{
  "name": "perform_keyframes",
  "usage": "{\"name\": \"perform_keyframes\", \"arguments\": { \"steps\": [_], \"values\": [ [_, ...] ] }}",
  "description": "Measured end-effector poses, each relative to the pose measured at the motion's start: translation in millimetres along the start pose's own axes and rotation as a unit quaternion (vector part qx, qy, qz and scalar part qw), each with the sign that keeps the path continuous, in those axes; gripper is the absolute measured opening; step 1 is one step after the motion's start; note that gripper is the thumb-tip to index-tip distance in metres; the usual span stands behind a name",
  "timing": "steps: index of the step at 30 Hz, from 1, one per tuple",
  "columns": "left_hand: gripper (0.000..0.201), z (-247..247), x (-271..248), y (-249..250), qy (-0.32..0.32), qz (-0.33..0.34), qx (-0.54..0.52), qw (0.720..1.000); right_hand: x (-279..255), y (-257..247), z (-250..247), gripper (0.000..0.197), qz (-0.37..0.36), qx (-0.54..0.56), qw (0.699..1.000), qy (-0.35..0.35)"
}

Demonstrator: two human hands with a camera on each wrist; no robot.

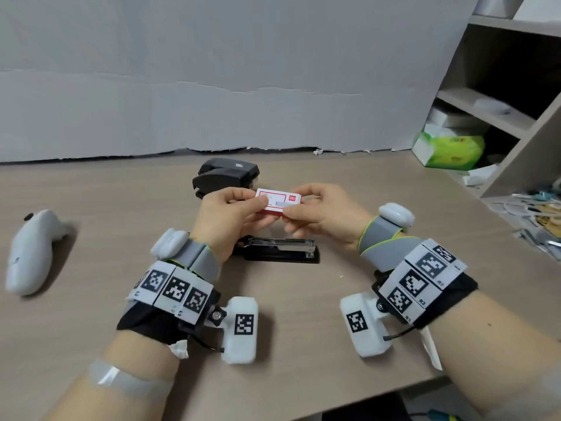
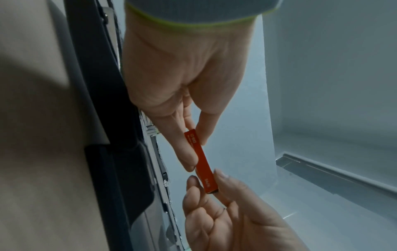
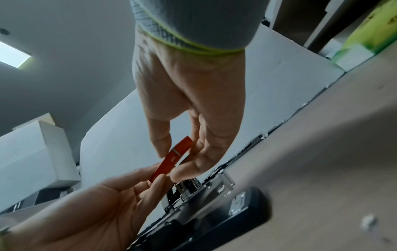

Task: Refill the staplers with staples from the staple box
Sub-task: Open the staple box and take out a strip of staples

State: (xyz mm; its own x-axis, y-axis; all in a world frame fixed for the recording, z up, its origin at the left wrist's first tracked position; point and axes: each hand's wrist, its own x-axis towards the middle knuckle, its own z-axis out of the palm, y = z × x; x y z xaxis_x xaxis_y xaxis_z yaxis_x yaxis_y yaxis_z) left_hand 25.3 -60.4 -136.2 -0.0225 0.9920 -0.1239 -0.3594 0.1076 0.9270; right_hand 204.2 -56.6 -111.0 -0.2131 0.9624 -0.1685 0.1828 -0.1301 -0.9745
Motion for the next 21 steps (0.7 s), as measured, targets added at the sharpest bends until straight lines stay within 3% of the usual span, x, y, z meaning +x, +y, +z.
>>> {"name": "perform_keyframes", "arguments": {
  "steps": [6, 12, 21],
  "values": [
    [0.030, -4.8, 0.2, -0.6, -0.001, -0.007, -0.002, 1.000, 1.7, 1.9, 0.9, 0.030, 0.004, 0.038, 0.999, 0.029],
    [0.011, -5.0, -1.4, 0.4, -0.007, -0.015, -0.014, 1.000, 1.2, -2.0, 2.0, 0.027, -0.002, 0.056, 0.997, 0.050],
    [0.006, -4.6, 1.0, 3.8, 0.001, -0.010, -0.014, 1.000, 1.8, -3.2, 0.1, 0.016, -0.014, 0.047, 0.995, 0.086]
  ]
}}
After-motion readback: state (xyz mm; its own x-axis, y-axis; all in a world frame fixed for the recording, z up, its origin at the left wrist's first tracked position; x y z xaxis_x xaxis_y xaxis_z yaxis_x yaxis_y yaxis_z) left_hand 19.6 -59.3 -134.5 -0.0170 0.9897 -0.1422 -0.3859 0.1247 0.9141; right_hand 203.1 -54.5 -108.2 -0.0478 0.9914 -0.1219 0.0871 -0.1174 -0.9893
